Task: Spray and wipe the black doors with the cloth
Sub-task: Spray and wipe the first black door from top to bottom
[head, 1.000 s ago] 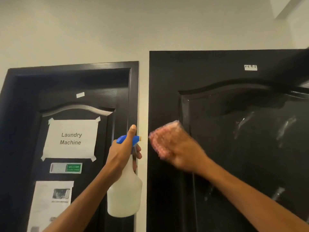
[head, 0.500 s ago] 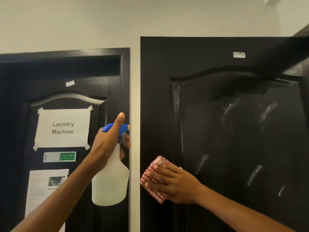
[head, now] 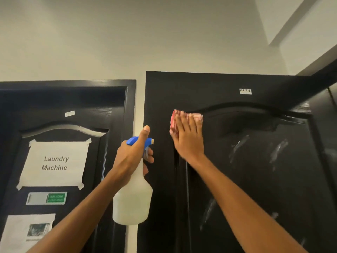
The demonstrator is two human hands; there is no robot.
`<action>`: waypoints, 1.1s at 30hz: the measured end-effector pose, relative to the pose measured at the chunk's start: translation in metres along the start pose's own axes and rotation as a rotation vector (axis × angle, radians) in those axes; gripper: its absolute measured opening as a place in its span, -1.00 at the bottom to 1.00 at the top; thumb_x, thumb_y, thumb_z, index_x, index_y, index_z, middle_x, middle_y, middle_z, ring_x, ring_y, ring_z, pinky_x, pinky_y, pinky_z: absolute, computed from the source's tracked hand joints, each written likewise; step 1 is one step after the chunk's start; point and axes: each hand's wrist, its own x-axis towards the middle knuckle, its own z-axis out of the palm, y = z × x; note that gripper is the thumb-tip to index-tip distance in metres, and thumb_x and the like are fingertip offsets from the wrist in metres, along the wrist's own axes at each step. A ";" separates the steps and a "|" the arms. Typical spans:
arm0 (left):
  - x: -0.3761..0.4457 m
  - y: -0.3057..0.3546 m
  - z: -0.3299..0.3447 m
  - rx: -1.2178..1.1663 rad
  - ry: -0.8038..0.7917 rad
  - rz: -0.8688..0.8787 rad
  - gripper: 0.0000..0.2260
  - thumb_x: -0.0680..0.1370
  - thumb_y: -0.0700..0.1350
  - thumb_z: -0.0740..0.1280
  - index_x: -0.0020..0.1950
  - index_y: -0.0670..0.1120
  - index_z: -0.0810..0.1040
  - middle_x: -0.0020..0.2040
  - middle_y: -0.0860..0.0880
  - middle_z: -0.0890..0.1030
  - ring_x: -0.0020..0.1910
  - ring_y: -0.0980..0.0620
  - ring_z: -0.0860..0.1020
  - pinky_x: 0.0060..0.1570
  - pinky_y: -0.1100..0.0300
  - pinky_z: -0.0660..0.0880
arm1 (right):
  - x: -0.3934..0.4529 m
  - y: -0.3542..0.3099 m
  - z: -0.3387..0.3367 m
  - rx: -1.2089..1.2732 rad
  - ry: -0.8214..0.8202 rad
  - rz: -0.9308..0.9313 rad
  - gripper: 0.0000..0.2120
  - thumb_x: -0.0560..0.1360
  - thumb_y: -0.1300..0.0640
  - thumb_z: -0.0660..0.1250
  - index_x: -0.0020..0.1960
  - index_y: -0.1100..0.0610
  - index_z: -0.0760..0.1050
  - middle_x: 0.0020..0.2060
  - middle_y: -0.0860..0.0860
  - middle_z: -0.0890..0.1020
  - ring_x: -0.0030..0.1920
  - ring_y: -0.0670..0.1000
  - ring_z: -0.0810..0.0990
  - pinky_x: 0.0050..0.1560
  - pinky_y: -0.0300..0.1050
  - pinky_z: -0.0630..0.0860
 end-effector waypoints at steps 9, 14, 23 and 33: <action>0.002 0.017 0.011 0.000 -0.052 0.004 -0.36 0.46 0.39 0.18 0.06 -0.18 0.58 -0.16 -0.19 0.65 -0.32 -0.05 0.65 -0.40 0.19 0.55 | -0.012 0.061 -0.015 -0.127 0.044 -0.208 -0.42 0.68 -0.17 0.03 0.61 0.06 0.25 0.55 0.08 0.37 0.52 0.21 0.34 0.52 0.26 0.22; 0.008 0.020 0.017 -0.016 -0.040 -0.009 -0.36 0.44 0.39 0.18 0.08 -0.17 0.57 -0.15 -0.18 0.65 -0.33 -0.03 0.64 -0.42 0.22 0.53 | 0.026 0.055 -0.021 -0.021 0.063 0.059 -0.41 0.66 -0.13 0.13 0.63 0.05 0.19 0.58 0.08 0.29 0.56 0.24 0.25 0.57 0.23 0.10; 0.020 0.010 0.031 0.015 -0.082 0.001 -0.38 0.43 0.39 0.20 0.05 -0.15 0.57 -0.14 -0.20 0.65 -0.32 -0.05 0.63 -0.41 0.20 0.55 | 0.010 0.092 -0.019 0.038 0.089 -0.189 -0.46 0.65 -0.19 0.09 0.56 0.00 0.35 0.50 0.01 0.44 0.52 0.11 0.35 0.56 0.15 0.21; 0.040 0.005 0.002 -0.005 -0.020 0.022 -0.42 0.46 0.37 0.16 0.07 -0.12 0.58 -0.13 -0.18 0.64 -0.27 -0.08 0.64 -0.42 0.18 0.54 | 0.010 0.020 0.007 0.138 0.267 0.278 -0.44 0.63 -0.11 0.19 0.58 0.05 0.31 0.55 0.08 0.36 0.57 0.18 0.25 0.59 0.24 0.04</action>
